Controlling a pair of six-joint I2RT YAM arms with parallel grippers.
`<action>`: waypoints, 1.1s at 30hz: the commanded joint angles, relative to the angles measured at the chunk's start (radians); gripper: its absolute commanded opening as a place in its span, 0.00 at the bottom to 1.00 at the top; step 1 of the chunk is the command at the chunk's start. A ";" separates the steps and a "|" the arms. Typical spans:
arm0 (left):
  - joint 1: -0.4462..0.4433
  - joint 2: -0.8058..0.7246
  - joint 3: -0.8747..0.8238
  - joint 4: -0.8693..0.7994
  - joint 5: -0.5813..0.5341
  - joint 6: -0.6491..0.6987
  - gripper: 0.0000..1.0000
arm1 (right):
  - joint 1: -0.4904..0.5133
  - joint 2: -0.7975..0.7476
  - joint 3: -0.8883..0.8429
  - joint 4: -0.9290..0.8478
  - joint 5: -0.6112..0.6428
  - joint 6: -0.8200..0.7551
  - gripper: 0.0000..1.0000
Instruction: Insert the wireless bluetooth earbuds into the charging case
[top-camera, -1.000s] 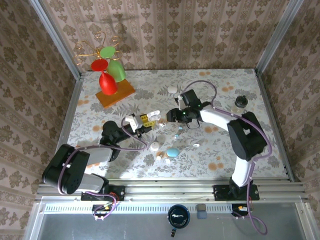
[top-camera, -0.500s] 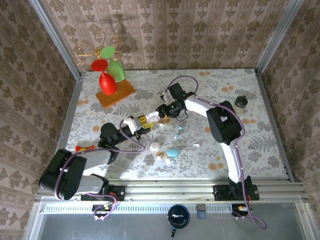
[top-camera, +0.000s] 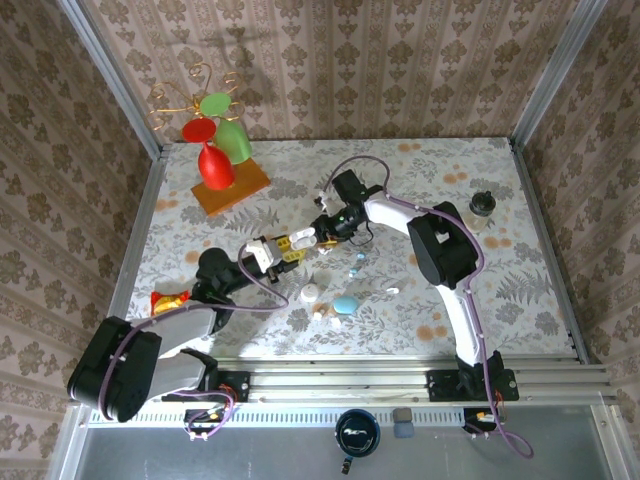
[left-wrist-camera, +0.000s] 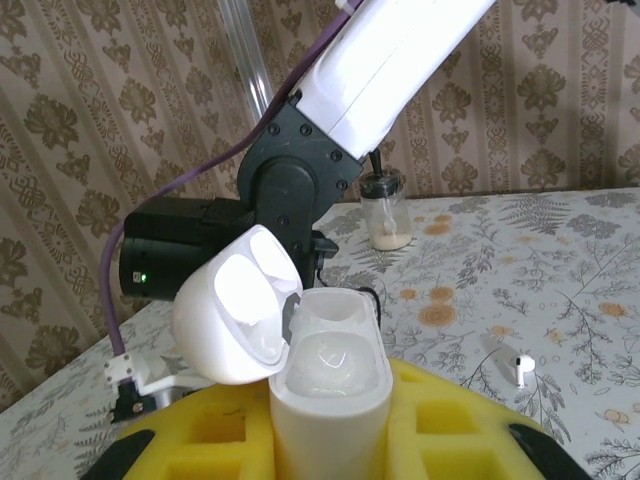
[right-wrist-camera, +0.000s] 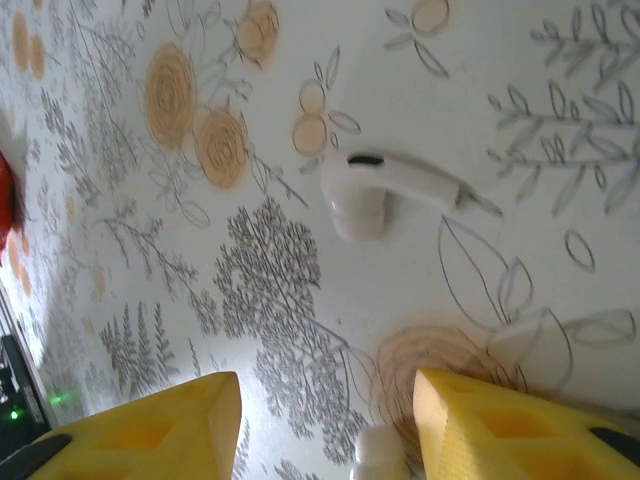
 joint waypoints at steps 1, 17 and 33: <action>0.005 -0.018 -0.010 -0.023 -0.018 0.033 0.00 | 0.012 -0.053 -0.046 -0.068 -0.036 -0.030 0.48; 0.006 -0.021 -0.028 -0.015 -0.018 0.035 0.00 | 0.047 -0.061 -0.062 -0.160 0.092 -0.090 0.32; 0.005 -0.037 -0.048 -0.012 -0.025 0.043 0.00 | 0.064 -0.144 -0.090 -0.123 0.296 -0.055 0.13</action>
